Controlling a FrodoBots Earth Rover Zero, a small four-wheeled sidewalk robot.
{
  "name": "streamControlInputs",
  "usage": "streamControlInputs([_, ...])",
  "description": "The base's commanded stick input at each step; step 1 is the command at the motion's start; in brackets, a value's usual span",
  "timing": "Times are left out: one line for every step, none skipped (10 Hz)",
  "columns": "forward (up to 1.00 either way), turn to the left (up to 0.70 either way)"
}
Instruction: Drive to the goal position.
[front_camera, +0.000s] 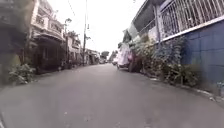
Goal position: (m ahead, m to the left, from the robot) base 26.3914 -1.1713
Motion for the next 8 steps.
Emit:
streamControlInputs([0.7, 0.0])
streamControlInputs([0.7, 0.0])
streamControlInputs([0.7, 0.0])
streamControlInputs([0.7, 0.0])
streamControlInputs([0.7, 0.0])
streamControlInputs([0.7, 0.0])
streamControlInputs([0.7, 0.0])
streamControlInputs([0.7, 0.0])
